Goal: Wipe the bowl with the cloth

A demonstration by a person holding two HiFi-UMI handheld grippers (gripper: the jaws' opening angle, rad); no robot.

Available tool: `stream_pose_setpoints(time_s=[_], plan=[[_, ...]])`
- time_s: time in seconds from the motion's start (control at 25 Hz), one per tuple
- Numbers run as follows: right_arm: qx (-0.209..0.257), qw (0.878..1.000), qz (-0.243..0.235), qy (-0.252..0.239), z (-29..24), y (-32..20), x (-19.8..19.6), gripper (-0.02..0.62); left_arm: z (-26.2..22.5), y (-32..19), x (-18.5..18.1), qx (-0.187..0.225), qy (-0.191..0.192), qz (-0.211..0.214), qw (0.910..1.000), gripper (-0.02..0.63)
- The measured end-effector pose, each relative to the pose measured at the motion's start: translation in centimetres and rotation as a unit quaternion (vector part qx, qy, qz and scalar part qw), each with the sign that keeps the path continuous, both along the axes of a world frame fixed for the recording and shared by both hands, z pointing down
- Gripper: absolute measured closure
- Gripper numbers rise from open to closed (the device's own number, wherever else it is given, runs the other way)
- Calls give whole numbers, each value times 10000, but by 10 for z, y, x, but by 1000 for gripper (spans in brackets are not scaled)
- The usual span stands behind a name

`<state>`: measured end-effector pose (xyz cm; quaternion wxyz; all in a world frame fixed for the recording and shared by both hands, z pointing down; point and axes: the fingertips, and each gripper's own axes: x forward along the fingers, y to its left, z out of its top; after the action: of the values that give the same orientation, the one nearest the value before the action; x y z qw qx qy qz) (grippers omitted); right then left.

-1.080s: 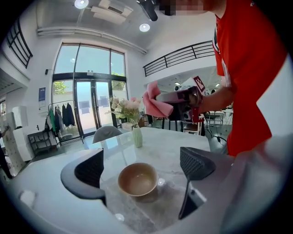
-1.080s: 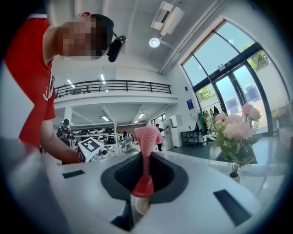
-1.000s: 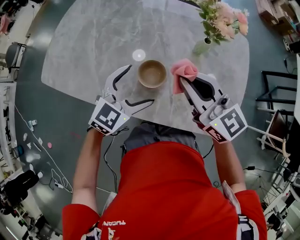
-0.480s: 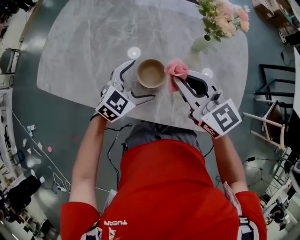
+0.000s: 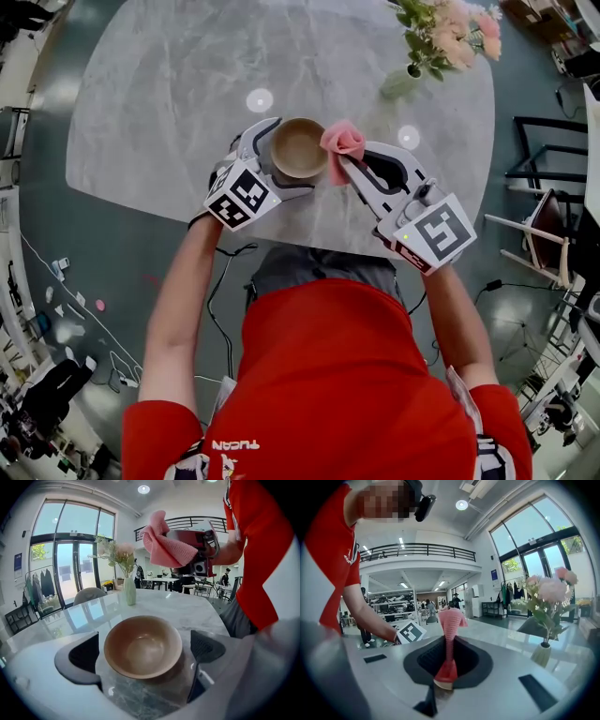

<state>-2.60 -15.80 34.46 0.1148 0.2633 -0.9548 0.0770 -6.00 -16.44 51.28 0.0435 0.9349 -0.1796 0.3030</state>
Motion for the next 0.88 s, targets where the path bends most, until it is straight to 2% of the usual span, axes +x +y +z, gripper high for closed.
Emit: stream_pose_setpoints(time_s=[0.36,0.88], plan=[[-111,9999,94,50,9,-1,4,574,12,-4,5,-163,-28,99,9998,20],[-221,9996,-49,169,20,-1,1,574,20,-9,14,-262,-91,150,9995,21]])
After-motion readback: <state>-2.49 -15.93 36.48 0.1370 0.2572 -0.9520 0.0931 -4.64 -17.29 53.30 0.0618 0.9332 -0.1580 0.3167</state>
